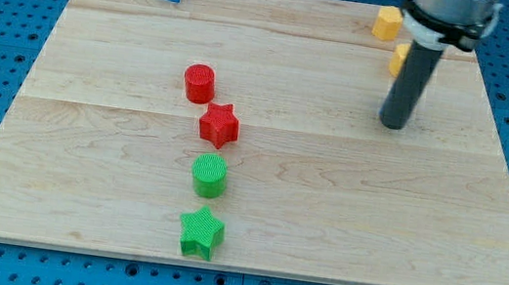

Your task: Push the blue triangle into red circle

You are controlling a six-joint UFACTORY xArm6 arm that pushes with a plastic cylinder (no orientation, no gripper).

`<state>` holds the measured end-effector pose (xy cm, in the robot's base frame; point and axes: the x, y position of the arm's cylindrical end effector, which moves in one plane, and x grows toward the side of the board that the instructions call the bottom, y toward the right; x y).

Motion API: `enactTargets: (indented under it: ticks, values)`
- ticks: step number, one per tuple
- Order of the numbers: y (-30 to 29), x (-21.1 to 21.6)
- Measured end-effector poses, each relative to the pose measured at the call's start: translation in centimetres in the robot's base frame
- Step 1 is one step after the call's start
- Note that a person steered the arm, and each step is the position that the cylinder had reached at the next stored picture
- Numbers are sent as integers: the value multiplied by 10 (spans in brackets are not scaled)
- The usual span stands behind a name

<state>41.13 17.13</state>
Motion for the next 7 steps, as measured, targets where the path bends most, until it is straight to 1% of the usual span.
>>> enactTargets:
  ticks: [1,3,4,5,7]
  values:
    - [25,0]
    - [35,21]
    - [-55,13]
    - [-125,-15]
    - [-127,-130]
